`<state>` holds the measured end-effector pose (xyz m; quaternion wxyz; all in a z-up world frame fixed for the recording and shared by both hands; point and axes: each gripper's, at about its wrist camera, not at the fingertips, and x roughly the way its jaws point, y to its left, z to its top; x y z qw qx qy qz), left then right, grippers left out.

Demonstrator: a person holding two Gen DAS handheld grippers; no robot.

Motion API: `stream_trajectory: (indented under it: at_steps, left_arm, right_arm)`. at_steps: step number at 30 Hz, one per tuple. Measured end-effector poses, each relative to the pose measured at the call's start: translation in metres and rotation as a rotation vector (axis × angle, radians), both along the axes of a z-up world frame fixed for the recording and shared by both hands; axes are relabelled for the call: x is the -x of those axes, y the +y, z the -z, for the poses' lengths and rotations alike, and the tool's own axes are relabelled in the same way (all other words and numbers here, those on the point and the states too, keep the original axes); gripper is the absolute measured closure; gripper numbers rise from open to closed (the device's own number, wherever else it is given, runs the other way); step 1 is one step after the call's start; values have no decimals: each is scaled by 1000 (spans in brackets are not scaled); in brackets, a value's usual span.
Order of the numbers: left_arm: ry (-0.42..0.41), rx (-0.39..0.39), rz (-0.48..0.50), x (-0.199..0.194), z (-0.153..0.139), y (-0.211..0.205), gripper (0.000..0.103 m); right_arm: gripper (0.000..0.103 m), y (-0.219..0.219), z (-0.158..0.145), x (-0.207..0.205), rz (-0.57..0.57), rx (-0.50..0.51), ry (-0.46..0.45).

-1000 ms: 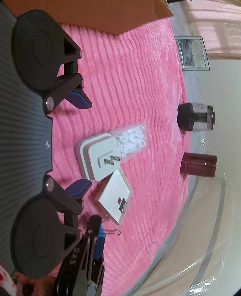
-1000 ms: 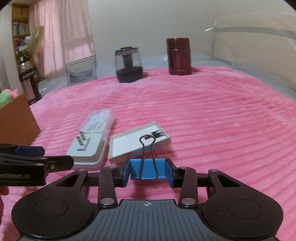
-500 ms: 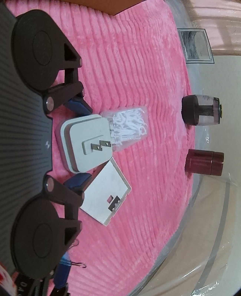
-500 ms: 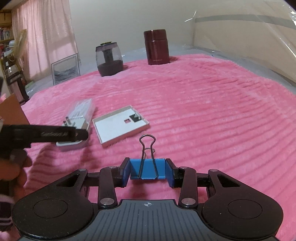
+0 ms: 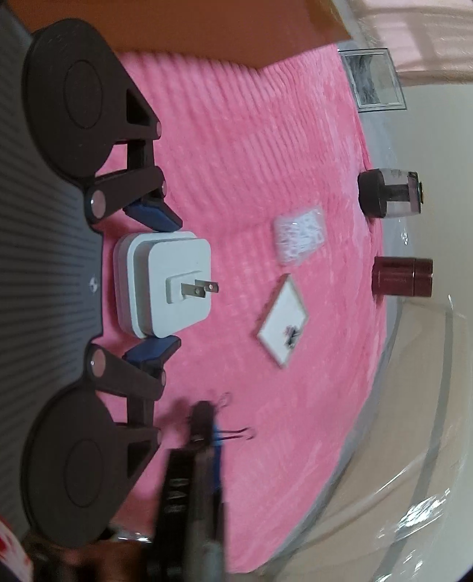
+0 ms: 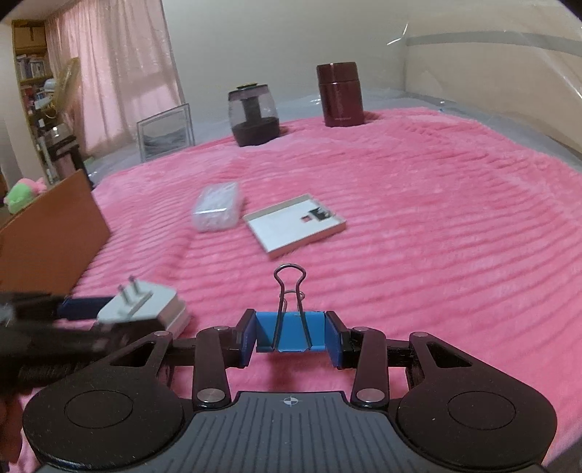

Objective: Organize rigid objects
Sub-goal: 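Grasp the blue binder clip with the right gripper while the left gripper grasps the white plug adapter, then carry the plug adapter and blue binder clip over the box with both grippers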

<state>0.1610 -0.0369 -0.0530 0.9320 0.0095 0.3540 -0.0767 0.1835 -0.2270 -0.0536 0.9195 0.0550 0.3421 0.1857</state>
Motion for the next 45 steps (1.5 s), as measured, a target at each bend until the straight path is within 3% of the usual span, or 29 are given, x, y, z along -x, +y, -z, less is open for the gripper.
stream_trajectory:
  at_steps: [3,5,7,16,23,31,45]
  left_arm:
    - [-3,13,-4,20,5,3,44]
    - [-6,3,-20,23,9,3,36]
    - [-17,-7,-34,23,12,3,34]
    - [-26,-89,0,7,18,-12,35]
    - [-42,-157,33,11,24,-15,41]
    - [-52,-130,52,32,9,-15,41]
    - [-128,-36,47,88,-51,6,41]
  right_arm:
    - [67,2,-1,15,-4,6,2]
    - [67,0,0,22,3,0,11]
    - [67,-1,1,26,10,-2,16]
    - [67,-2,-1,38,19,7,22]
    - [67,0,-4,39,14,13,18]
    - [67,3,-17,48,-1,9,-3]
    - [67,16,-58,90,-29,6,-57]
